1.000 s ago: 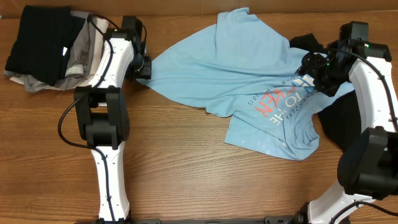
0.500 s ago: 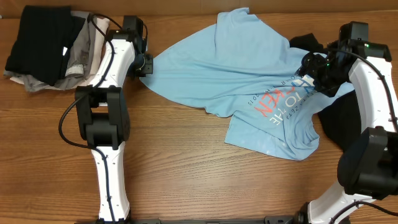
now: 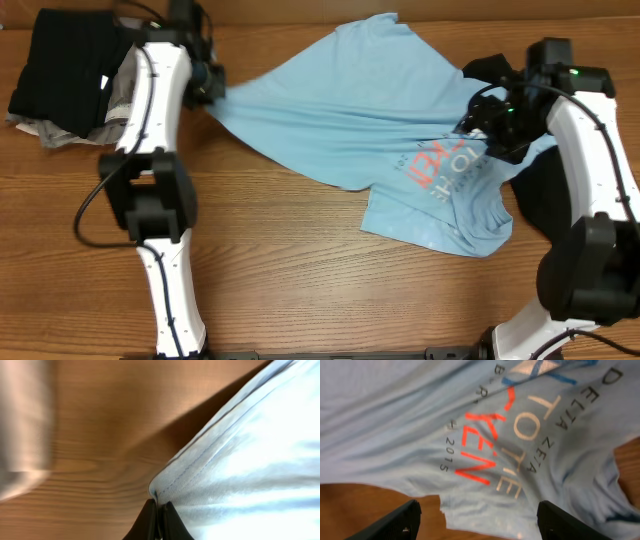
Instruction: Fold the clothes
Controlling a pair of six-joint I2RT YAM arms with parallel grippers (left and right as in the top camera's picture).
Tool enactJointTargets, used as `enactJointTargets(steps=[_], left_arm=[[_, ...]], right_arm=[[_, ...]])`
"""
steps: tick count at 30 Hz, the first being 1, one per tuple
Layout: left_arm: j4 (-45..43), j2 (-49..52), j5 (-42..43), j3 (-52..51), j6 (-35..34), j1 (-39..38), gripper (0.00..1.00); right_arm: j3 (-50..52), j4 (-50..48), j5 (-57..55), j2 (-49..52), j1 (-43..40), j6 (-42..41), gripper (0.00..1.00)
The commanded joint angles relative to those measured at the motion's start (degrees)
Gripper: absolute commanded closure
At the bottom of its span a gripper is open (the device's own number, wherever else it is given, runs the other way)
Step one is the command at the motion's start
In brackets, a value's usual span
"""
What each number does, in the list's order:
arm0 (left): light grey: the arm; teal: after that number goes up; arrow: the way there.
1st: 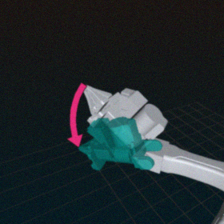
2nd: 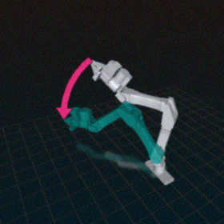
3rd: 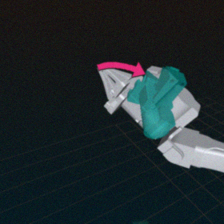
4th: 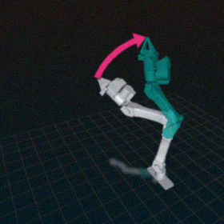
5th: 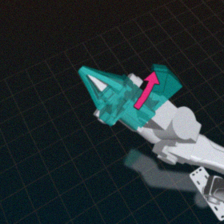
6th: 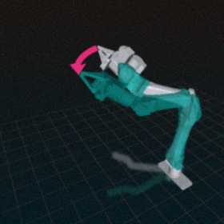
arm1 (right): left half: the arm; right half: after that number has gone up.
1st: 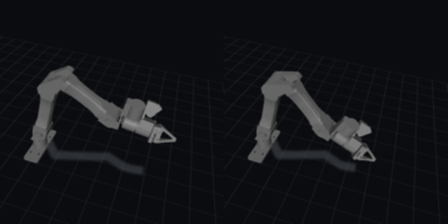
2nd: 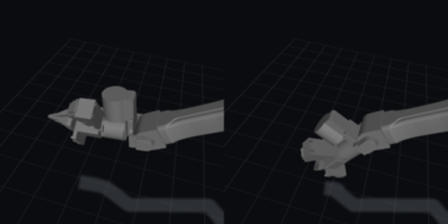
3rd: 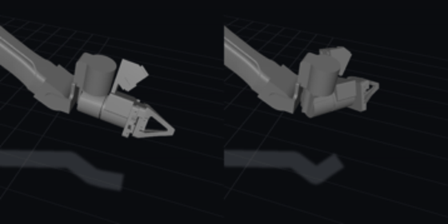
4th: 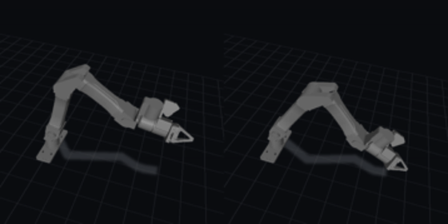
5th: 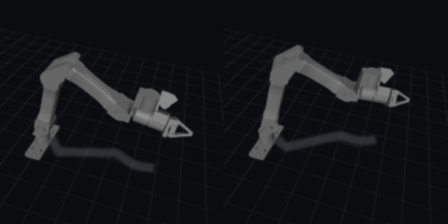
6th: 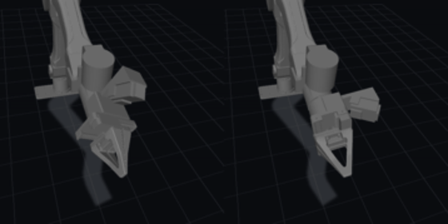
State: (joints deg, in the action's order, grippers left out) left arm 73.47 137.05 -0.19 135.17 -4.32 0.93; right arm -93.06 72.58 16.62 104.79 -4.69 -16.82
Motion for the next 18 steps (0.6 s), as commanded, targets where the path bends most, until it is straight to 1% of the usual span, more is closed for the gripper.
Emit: enactJointTargets(steps=[1,6,10,15,16,18], left_arm=[[0.9,-8.4,0.0,5.6,0.0,1.9,0.96],[0.9,-10.7,0.0,5.6,0.0,2.2,0.96],[0.8,-10.3,-0.3,5.6,0.0,2.2,0.96],[0.4,-10.0,-0.2,5.6,0.0,2.2,0.96],[0.2,-10.0,-0.3,5.6,0.0,2.2,0.96],[0.2,-10.0,-0.2,5.6,0.0,2.2,0.96]], right_arm=[[-1.4,1.9,0.9,-4.4,5.0,0.1,0.22],[0.7,4.2,-5.3,-5.8,13.6,-4.0,0.22],[5.9,3.4,-5.7,-6.0,20.8,-5.8,0.22],[15.1,-2.8,-5.7,-6.1,29.6,-8.6,0.22],[18.7,-6.1,-5.5,-6.1,33.1,-8.9,0.22],[21.7,-8.9,-5.7,-6.1,36.7,-8.9,0.22]])
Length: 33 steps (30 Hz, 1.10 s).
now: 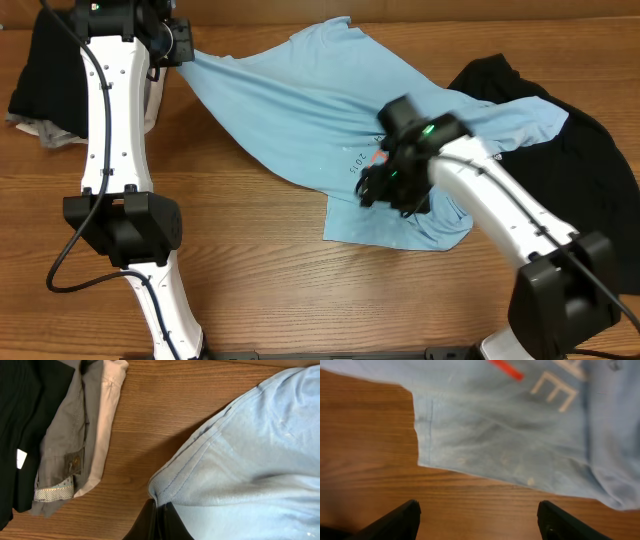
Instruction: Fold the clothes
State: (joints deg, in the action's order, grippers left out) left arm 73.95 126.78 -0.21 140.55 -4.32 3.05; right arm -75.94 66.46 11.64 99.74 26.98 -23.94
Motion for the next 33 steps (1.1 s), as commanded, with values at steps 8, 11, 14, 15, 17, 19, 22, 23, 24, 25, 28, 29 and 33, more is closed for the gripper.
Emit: enactJointTargets(steps=[8,11,14,15,17,19,22,23,24,25,28,29,33], left_arm=[[-0.3,0.2,-0.2,0.2,0.0,0.0,0.96],[-0.1,0.3,-0.1,0.2,0.0,-0.1,0.96],[0.2,0.3,0.1,0.2,0.0,-0.1,0.96],[0.3,0.3,0.1,0.2,0.0,-0.1,0.96],[0.4,0.3,0.1,0.2,0.0,-0.1,0.96],[0.4,0.3,0.1,0.2,0.0,-0.1,0.96],[0.4,0.3,0.3,0.2,-0.2,-0.1,0.96],[0.4,0.3,0.3,0.2,-0.3,-0.1,0.96],[0.4,0.3,0.3,0.2,-0.4,-0.1,0.96],[0.5,0.3,0.3,0.2,-0.4,-0.1,0.96],[0.8,0.3,0.2,0.2,-0.4,-0.1,0.96],[0.9,0.3,0.2,0.2,-0.4,-0.1,0.96],[0.8,0.3,0.2,0.2,-0.4,-0.1,0.96]], right_arm=[[11.3,-11.7,-7.8,-0.9,14.7,-1.6,0.17],[12.9,-14.4,-9.1,-0.8,15.0,-1.6,0.15],[14.4,-16.6,-10.2,-0.5,15.0,-1.6,0.15],[14.9,-17.3,-10.4,-0.5,15.0,-1.6,0.15],[16.1,-18.8,-10.6,-0.2,15.0,-1.6,0.16],[16.4,-19.1,-10.7,0.4,15.0,-1.5,0.16],[16.4,-19.3,-12.2,2.6,15.0,-1.4,0.23],[16.4,-19.3,-12.7,3.4,15.0,-1.4,0.24],[16.4,-19.3,-12.9,4.5,15.0,-1.4,0.25],[16.4,-19.3,-12.9,5.2,15.0,-1.4,0.25],[16.4,-18.8,-13.2,7.3,15.0,-1.4,0.25],[16.4,-18.8,-13.3,7.5,15.0,-1.5,0.25],[16.4,-18.8,-13.3,7.5,14.9,-1.7,0.25]])
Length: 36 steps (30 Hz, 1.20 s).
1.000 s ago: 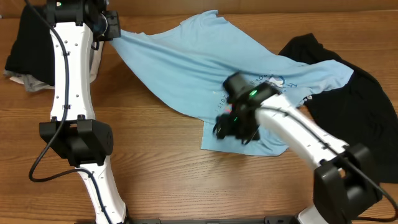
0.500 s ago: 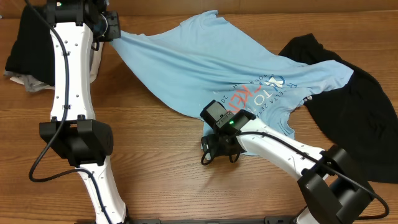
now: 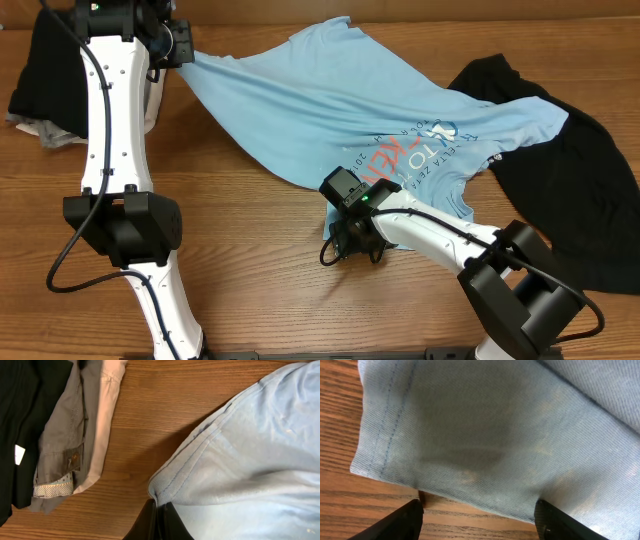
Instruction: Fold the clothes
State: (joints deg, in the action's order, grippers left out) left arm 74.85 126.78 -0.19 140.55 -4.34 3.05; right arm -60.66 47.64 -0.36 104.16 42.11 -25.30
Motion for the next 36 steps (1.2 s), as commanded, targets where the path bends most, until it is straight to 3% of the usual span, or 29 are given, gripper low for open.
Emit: enactJointTargets(steps=[1,18,28,36], left_arm=[[-0.1,0.3,0.2,0.2,-0.4,-0.1,0.96],[-0.6,0.3,0.2,0.2,-0.4,-0.1,0.96],[-0.3,0.3,0.2,0.2,-0.4,-0.1,0.96],[0.3,0.3,0.2,0.2,-0.4,-0.1,0.96]], right_arm=[[1.1,0.0,-1.4,3.1,-0.2,-0.5,0.25],[-0.7,-4.9,0.0,3.1,-2.7,4.4,0.22],[0.9,-4.6,0.4,3.3,-3.2,4.7,0.41],[4.0,-3.8,1.8,3.3,-3.2,4.5,0.44]])
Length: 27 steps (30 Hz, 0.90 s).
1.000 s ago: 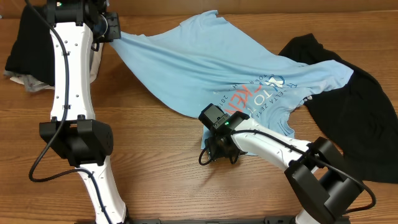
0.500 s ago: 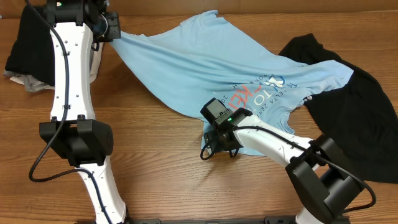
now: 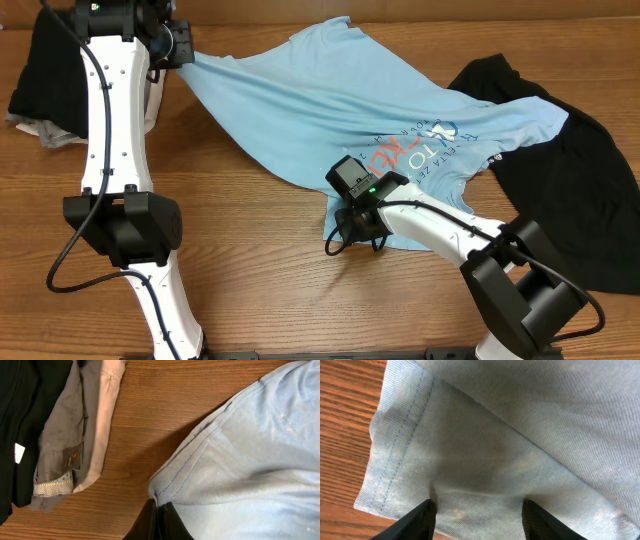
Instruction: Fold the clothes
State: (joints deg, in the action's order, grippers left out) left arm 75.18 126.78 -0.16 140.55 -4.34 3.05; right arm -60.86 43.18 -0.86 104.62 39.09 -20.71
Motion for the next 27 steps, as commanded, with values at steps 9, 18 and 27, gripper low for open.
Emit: enactJointTargets(steps=[9,18,27], left_arm=[[0.6,0.3,0.2,0.2,-0.4,-0.1,0.96],[1.7,-0.5,-0.5,0.2,0.1,0.1,0.96],[5.5,-3.1,-0.4,0.2,0.0,2.0,0.96]], right_arm=[[4.3,2.8,2.4,2.7,-0.3,-4.4,0.96],[-0.9,15.3,2.5,-6.4,-5.1,-8.1,0.96],[-1.9,24.5,2.2,-26.1,-18.1,-9.3,0.96]])
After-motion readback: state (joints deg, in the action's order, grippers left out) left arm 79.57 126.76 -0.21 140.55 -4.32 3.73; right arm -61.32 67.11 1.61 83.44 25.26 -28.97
